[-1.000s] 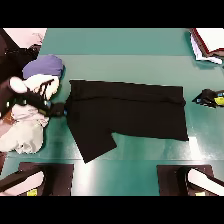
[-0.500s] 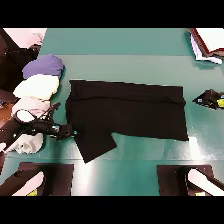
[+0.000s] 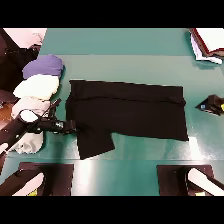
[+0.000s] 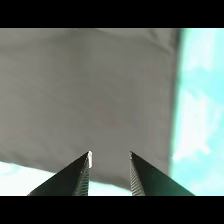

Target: Fold the shirts.

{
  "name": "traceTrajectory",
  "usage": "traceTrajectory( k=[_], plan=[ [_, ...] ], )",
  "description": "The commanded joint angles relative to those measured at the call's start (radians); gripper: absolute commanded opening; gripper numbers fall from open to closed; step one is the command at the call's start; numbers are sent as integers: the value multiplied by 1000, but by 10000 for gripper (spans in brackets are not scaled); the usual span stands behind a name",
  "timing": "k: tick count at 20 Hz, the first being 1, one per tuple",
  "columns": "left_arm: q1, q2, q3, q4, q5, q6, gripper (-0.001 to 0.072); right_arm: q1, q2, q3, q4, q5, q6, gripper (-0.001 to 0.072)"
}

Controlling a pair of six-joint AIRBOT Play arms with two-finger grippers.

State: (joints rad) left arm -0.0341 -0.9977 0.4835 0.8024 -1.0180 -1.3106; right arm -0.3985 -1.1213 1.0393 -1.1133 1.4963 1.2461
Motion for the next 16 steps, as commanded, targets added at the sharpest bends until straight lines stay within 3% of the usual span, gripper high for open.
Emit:
traceTrajectory(
  k=[1, 2, 7, 14, 16],
  plan=[
    [-3, 3, 56, -10, -39, 29, 29, -86, 0, -74, -107, 50, 11, 384],
    [-3, 3, 64, -11, -41, 36, 29, -121, -2, -135, -92, 43, 10, 413],
    [-3, 3, 65, -11, -33, 36, 29, -175, -36, -391, -55, -76, -19, 410],
    [-3, 3, 65, -11, -30, 36, 29, -158, -34, -453, -56, -131, -18, 403],
    [-3, 3, 65, -10, -35, 36, 29, -129, -34, -453, -57, -130, -18, 290]
  ],
)
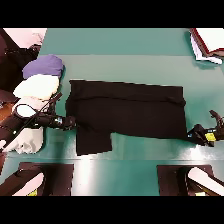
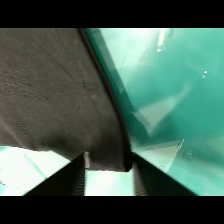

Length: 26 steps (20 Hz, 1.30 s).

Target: Fold the shirts.

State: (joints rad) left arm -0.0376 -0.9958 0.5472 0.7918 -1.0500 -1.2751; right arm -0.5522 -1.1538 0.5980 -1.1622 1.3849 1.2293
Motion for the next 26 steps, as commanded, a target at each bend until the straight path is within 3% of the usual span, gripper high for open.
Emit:
traceTrajectory(
  k=[1, 2, 4, 8, 11, 13, 16, 21, 26],
  plan=[
    [0, 1, 1, 1, -16, 0, 28, 43, 2, -12, -10, -16, -3, 175],
    [0, 2, 2, 5, -42, 0, 27, 62, 17, -11, -16, -6, -11, 15],
    [0, 30, 1, 48, -100, -10, 26, 72, 78, 0, -42, 26, -15, 12],
    [0, 230, -1, 181, -256, -119, 26, 24, 282, 66, -184, 171, -14, 12],
    [0, 390, 0, 134, -410, -195, 27, 5, 411, 99, -234, 225, -6, 11],
    [0, 428, 31, 63, -421, -193, 27, 34, 440, 132, -167, 193, 28, 11],
    [0, 375, 139, 71, -293, -174, 27, 132, 354, 243, -89, 150, 31, 11],
    [0, 131, 264, 74, -29, -119, 28, 275, 110, 441, -88, 23, 79, 11],
    [0, -113, 365, 76, 118, -119, 29, 322, -111, 586, -87, 1, 93, 11]
  ],
)
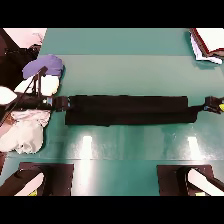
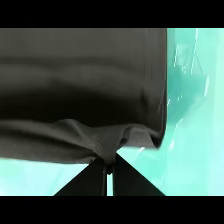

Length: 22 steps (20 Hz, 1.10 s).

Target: Fold the shirts.

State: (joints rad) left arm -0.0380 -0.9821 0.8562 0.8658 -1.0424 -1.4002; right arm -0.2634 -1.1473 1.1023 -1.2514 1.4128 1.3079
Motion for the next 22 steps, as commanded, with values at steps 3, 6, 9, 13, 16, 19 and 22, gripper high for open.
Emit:
traceTrajectory(
  k=[3, 6, 9, 13, 16, 19, 22],
  plan=[
    [0, -220, 90, 1, 207, 6, 29, 32, -230, 139, 28, -33, 23, 13],
    [0, -272, 108, -4, 291, 4, 32, 25, -315, 175, 122, -92, 24, 18],
    [0, -280, 120, -13, 319, -22, 643, 24, -372, 205, 246, -173, 23, 576],
    [0, -279, 203, -14, 151, 2, 373, -1, -387, 267, 183, -26, -74, 576],
    [0, -279, 214, -13, 4, 77, 38, -76, -387, 227, 150, 58, -131, 577],
    [0, -279, 212, -13, -40, 75, 38, -169, -429, 147, 190, 54, -169, 614],
    [0, -279, 212, -13, -41, 66, 29, -213, -518, 121, 284, 72, -212, 588]
  ],
)
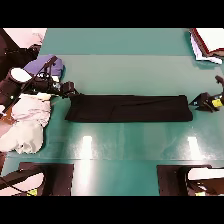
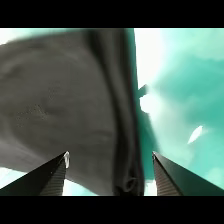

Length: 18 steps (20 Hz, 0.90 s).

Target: Fold the shirts.

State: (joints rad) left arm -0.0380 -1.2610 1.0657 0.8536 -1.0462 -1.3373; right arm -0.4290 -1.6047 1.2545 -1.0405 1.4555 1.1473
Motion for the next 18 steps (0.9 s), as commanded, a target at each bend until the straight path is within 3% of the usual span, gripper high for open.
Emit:
traceTrajectory(
  k=[1, 5, 7, 10, 11, 12, 16, 18],
  plan=[
    [0, 0, 3, -1, -42, 1, 29, -47, -84, -31, 92, 29, -63, 586],
    [-14, 0, 3, 2, -46, -3, 29, 5, -118, -31, 115, 18, -80, 570],
    [-64, -15, 4, 3, -26, -24, 29, 37, -118, -30, 117, 11, -100, 443],
    [-163, -81, 25, -1, 21, -26, 28, 52, -116, -30, 142, 39, -133, 119],
    [-194, -114, 53, -2, 27, -37, 28, 50, -111, -28, 169, 68, -158, 43],
    [-234, -157, 95, -3, 24, -54, 28, 47, -98, -26, 201, 92, -174, 13],
    [-393, -356, 338, -2, 51, -53, 28, 48, 47, -26, 384, 125, -174, 12],
    [-445, -470, 468, -2, 60, -78, 28, 82, 128, 17, 381, 125, -105, 11]
  ],
)
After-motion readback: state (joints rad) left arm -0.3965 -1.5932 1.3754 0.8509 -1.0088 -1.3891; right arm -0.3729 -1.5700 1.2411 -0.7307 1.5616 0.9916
